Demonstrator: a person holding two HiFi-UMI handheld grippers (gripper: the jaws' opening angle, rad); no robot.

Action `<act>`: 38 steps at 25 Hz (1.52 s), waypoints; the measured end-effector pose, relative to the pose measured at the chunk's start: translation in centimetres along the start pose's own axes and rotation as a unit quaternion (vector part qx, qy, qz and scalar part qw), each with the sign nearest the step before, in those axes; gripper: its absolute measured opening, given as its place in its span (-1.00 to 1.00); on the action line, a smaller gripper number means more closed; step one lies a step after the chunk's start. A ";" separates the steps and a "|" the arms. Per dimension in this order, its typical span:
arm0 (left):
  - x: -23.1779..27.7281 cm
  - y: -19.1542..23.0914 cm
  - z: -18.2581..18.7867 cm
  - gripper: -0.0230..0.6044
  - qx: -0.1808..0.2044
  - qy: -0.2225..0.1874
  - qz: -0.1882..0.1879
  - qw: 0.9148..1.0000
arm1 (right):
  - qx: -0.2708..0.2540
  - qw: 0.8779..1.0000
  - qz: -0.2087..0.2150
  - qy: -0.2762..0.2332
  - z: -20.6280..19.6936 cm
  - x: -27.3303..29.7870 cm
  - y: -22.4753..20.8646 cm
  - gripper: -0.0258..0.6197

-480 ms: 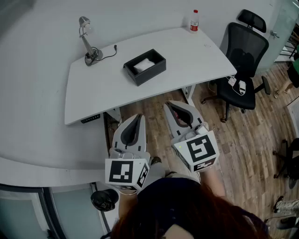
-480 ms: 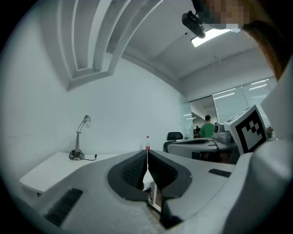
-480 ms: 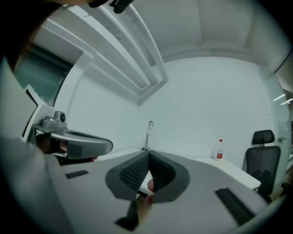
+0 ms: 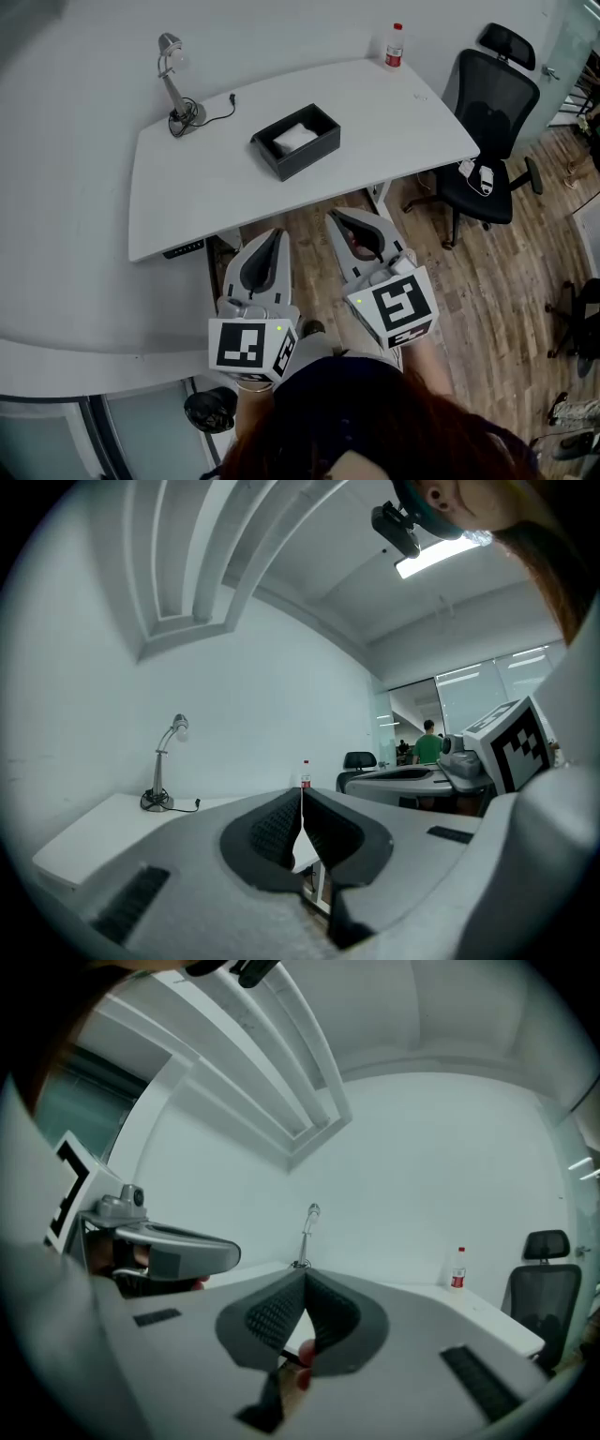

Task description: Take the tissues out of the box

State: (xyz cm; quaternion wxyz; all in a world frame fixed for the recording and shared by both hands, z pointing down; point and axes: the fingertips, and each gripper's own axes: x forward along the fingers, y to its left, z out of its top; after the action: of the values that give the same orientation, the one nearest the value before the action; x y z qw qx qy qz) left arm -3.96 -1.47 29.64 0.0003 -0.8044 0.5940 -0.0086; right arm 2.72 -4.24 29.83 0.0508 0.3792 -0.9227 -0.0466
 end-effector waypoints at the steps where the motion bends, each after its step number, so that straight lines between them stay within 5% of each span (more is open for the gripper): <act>1: 0.2 0.4 0.0 -0.84 0.000 -0.001 -0.002 1.000 | 0.000 1.000 -0.002 0.000 0.0 0.4 0.0 -0.86; 21: 3.2 7.2 0.3 -0.84 -0.004 -0.006 -0.043 0.999 | -0.007 0.999 -0.042 0.003 1.2 7.5 0.3 -0.86; 38: 6.7 8.6 -0.3 -0.84 -0.012 -0.003 -0.066 0.998 | -0.023 0.998 -0.051 0.028 0.9 10.6 -1.8 -0.85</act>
State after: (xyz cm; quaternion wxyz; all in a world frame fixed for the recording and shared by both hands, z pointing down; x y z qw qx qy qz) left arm -10.21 -10.41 29.93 -0.0084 -0.8416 0.5400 0.0007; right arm -3.61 -12.97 29.34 0.0830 0.4259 -0.8990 -0.0591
